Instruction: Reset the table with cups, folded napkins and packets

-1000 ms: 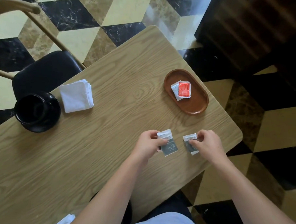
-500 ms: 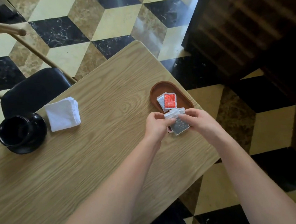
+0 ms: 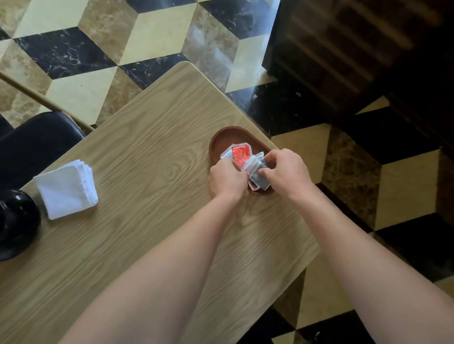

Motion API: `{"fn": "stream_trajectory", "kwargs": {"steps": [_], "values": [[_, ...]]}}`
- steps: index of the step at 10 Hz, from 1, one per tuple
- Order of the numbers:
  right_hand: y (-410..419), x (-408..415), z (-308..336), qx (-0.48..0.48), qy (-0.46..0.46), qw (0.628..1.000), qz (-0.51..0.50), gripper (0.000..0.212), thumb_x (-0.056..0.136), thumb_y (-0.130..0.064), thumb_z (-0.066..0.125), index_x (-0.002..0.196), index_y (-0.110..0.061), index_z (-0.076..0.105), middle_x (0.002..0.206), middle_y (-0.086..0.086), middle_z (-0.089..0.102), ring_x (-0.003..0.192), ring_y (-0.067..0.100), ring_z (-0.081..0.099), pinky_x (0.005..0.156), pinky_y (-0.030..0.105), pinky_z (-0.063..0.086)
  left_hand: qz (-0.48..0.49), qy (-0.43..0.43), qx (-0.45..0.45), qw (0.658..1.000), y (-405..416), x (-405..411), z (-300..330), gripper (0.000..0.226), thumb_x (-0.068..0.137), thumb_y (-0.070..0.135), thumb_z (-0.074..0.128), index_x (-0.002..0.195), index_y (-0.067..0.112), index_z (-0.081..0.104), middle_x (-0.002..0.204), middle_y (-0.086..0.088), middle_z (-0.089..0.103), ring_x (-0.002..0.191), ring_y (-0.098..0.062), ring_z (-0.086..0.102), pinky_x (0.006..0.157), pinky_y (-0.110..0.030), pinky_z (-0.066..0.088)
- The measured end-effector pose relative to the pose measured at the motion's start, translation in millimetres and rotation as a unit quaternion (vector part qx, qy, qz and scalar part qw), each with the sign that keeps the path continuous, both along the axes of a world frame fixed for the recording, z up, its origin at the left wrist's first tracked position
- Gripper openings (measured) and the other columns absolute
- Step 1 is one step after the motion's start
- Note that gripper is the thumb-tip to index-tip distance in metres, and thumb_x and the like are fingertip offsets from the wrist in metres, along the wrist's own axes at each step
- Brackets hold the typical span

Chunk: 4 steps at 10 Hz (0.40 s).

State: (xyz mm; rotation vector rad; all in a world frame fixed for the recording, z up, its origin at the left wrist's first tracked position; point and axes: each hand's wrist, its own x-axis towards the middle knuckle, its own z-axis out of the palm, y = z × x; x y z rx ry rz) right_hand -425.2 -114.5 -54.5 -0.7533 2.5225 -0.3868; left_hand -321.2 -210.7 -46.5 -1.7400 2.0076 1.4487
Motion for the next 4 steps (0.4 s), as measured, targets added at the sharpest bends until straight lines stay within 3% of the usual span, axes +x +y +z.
{"fn": "stream_trajectory", "kwargs": {"steps": [1, 2, 3, 4], "values": [[-1.3, 4.2, 3.4, 0.01, 0.03, 0.999, -0.002, 0.036, 0.084, -0.038, 0.078, 0.115, -0.021, 0.071, 0.112, 0.005, 0.062, 0.103, 0.024, 0.061, 0.087, 0.047, 0.058, -0.039, -0.015, -0.072, 0.997, 2.2, 3.7, 5.6, 0.032, 0.083, 0.034, 0.073, 0.109, 0.016, 0.065, 0.098, -0.006, 0.075, 0.093, -0.029, 0.069, 0.075, -0.037, 0.052], [-0.4, 15.4, 15.5, 0.016, 0.072, 0.997, -0.01, 0.048, 0.086, -0.044, 0.075, 0.125, -0.018, 0.063, 0.121, 0.007, 0.06, 0.111, 0.026, 0.057, 0.093, 0.046, 0.055, -0.029, 0.046, -0.103, 0.993, 9.6, 21.9, 17.1, 0.023, 0.089, 0.037, 0.063, 0.097, 0.016, 0.057, 0.085, -0.003, 0.068, 0.086, -0.031, 0.066, 0.067, -0.035, 0.042], [2.6, 46.4, 36.5, -0.041, 0.103, 0.994, -0.003, 0.044, 0.091, -0.044, 0.067, 0.124, -0.016, 0.061, 0.125, 0.009, 0.057, 0.117, 0.03, 0.051, 0.096, 0.048, 0.046, -0.038, 0.058, -0.119, 0.99, 20.8, 69.5, 33.6, 0.017, 0.093, 0.031, 0.056, 0.095, 0.014, 0.056, 0.085, -0.009, 0.07, 0.083, -0.036, 0.065, 0.07, -0.041, 0.049], [-7.4, 101.0, 55.7, -0.08, 0.049, 0.995, 0.04, 0.036, 0.095, -0.041, 0.062, 0.122, -0.017, 0.064, 0.128, 0.011, 0.054, 0.122, 0.033, 0.046, 0.101, 0.051, 0.04, -0.073, 0.033, -0.161, 0.984, 24.8, 127.5, 42.2, 0.027, 0.096, 0.024, 0.054, 0.117, 0.009, 0.06, 0.103, -0.016, 0.071, 0.1, -0.038, 0.065, 0.084, -0.044, 0.051]]}}
